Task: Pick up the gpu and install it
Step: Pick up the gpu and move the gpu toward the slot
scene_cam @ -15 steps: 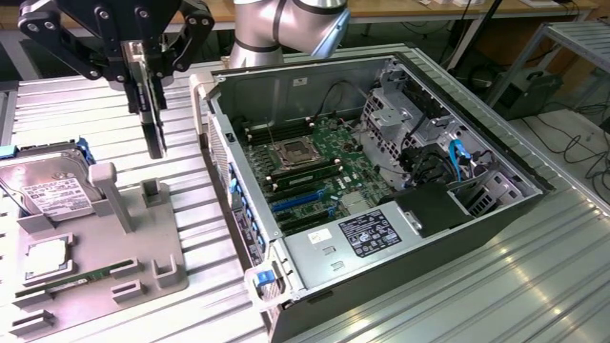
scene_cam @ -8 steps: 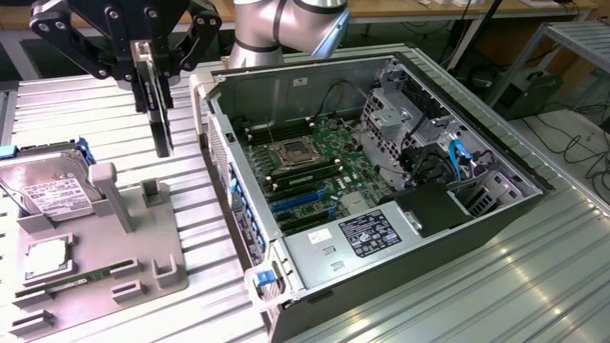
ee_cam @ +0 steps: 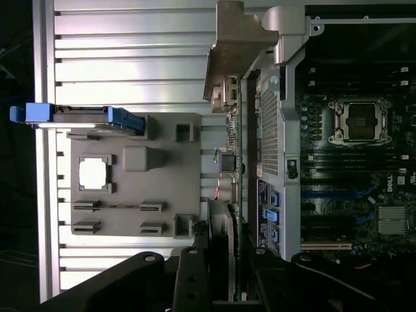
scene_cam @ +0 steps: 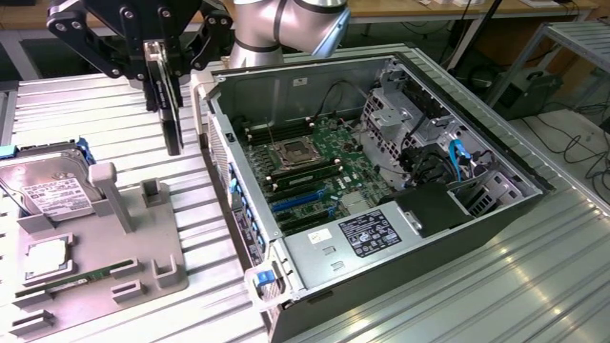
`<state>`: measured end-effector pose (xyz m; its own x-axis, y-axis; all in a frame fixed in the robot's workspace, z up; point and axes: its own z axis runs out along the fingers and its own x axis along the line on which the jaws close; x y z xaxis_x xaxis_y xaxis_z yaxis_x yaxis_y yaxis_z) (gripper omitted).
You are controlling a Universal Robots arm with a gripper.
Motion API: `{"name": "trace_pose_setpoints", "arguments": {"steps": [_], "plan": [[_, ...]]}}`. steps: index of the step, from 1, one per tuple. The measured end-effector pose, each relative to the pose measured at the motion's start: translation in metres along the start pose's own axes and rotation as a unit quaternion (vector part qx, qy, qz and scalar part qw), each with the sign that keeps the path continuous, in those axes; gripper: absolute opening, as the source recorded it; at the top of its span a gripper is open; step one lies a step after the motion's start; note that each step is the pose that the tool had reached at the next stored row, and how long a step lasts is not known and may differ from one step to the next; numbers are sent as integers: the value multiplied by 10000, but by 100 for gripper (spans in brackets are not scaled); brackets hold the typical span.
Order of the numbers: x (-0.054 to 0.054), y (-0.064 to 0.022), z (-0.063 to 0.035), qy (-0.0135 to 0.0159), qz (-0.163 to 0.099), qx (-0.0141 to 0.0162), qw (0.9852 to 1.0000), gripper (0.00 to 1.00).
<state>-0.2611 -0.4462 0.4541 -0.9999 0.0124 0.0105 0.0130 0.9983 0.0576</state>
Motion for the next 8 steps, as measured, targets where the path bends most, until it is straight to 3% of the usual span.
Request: {"name": "trace_pose_setpoints", "arguments": {"steps": [8], "plan": [[-89,1,4,0,0,0,10000,28]]}}
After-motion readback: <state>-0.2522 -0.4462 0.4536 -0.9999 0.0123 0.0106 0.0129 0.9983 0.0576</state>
